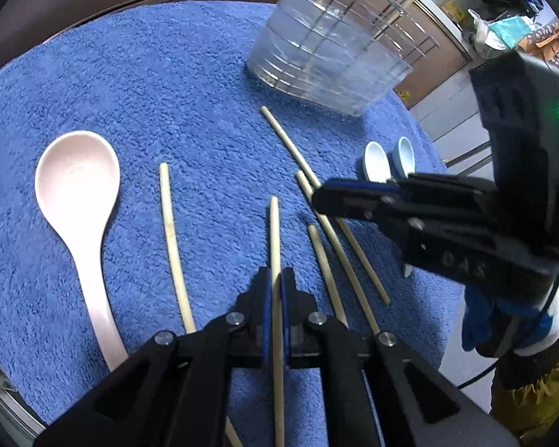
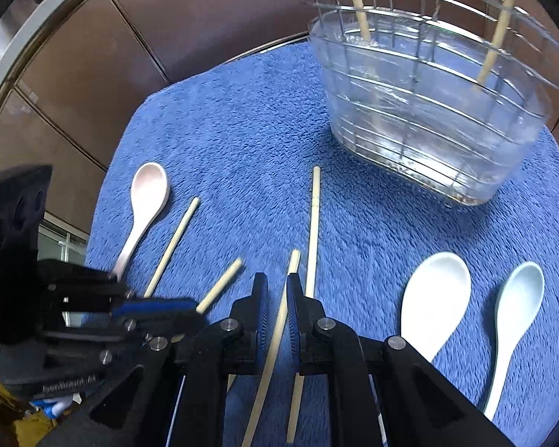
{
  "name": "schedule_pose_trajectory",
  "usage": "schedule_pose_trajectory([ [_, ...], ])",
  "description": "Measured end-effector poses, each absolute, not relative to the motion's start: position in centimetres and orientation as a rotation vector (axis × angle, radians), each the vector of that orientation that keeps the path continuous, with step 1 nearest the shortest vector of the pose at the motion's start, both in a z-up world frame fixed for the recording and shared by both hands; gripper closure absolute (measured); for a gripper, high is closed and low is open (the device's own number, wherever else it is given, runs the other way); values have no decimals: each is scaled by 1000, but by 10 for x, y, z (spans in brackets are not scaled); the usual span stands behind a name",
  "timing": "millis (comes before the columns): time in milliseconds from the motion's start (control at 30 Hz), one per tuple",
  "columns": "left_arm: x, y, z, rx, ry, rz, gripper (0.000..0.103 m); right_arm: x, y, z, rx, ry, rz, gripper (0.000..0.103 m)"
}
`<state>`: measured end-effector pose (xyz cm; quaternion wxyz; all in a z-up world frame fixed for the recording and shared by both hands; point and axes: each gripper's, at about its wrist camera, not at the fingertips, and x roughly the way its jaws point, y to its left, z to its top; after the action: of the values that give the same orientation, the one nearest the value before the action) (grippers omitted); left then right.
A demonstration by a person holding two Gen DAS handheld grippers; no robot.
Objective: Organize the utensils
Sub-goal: 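Close the left tool on a chopstick while the right tool grasps another chopstick, then raise the left tool's chopstick into the wire holder and open while the right tool does likewise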
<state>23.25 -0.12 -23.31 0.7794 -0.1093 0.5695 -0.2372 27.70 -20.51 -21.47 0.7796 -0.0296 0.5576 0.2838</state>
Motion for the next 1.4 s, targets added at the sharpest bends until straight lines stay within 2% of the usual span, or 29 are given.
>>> schedule_pose_trajectory([
  [400, 242, -9, -238, -240, 1254, -502, 98, 302, -183, -229, -122, 1306, 548, 96],
  [600, 228, -11, -222, -276, 1173, -495, 98, 287, -194, -214, -50, 1249, 565, 97],
  [1033, 177, -8, -94, -232, 726, -527, 98, 198, -274, -85, 175, 753, 653, 97],
  [1233, 204, -10, -28, -291, 517, -512, 98, 200, -296, -3, 206, 448, 612, 97],
  [1400, 251, -14, 13, -433, 341, -450, 98, 228, -307, 35, 224, 225, 510, 97],
])
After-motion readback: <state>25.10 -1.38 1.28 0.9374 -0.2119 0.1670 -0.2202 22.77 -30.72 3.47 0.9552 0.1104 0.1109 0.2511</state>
